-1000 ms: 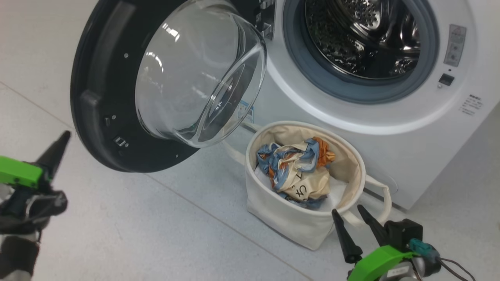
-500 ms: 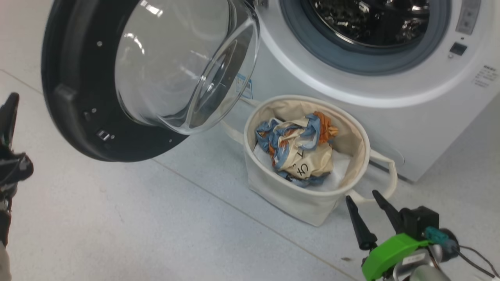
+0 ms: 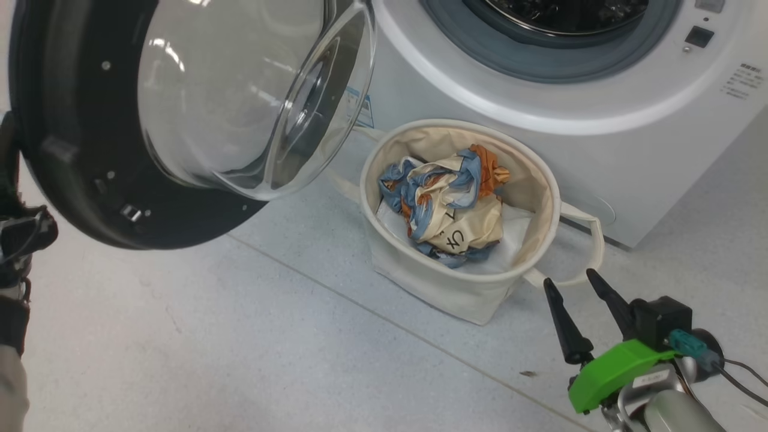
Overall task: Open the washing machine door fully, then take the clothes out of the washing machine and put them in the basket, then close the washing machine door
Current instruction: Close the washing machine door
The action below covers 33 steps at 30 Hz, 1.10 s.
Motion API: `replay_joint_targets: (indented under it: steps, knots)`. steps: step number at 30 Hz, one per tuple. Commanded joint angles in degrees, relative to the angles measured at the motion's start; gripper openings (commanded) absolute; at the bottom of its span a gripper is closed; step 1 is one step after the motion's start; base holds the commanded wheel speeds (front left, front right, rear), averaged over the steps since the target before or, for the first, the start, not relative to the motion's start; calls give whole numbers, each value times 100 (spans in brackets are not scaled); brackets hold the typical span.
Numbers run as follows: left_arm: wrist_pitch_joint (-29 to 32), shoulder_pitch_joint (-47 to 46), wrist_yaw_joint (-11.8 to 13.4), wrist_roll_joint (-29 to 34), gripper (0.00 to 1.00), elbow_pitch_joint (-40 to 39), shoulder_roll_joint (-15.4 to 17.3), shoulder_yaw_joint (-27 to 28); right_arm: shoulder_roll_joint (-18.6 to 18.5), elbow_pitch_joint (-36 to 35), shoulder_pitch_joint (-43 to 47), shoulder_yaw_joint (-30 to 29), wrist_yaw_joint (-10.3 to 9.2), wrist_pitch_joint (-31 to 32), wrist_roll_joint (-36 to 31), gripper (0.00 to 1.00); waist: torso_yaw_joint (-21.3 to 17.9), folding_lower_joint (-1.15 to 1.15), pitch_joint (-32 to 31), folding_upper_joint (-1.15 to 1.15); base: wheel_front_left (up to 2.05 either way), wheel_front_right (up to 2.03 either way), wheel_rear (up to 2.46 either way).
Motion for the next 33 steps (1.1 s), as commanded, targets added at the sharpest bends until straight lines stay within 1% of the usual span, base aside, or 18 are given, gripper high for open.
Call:
replay_joint_targets:
  steps: [1,4,6,9,14,19,26,33]
  knots:
    - [91,-220,-40,29,0,-249,239,38,-57,-200,-58,68,43,6,-63,100,-15,0,-23,0,0,0,0]
    - [244,-150,-40,26,0,-385,146,-156,-30,-195,-28,58,43,-5,-59,100,-7,0,-91,0,0,0,0]
    - [431,-35,-40,108,0,-583,48,-469,2,-169,-1,66,43,-24,-48,100,27,0,-170,0,0,0,0]
    - [556,74,-40,83,0,-805,-86,-689,57,-114,18,95,43,-54,-20,100,70,0,-273,0,0,0,0]
    - [662,359,-40,126,0,-1264,-265,-1103,200,28,28,197,43,-154,58,100,83,0,-512,0,0,0,0]
    - [669,696,-40,148,0,-1693,-405,-1467,364,233,45,275,43,-291,138,100,15,0,-781,0,0,0,0]
    - [557,1052,-40,164,0,-1998,-443,-1811,569,477,18,329,43,-450,217,100,-307,0,-1003,0,0,0,0]
    - [356,1141,-40,104,0,-2019,-406,-1937,624,564,-51,246,43,-522,212,100,-885,0,-949,0,0,0,0]
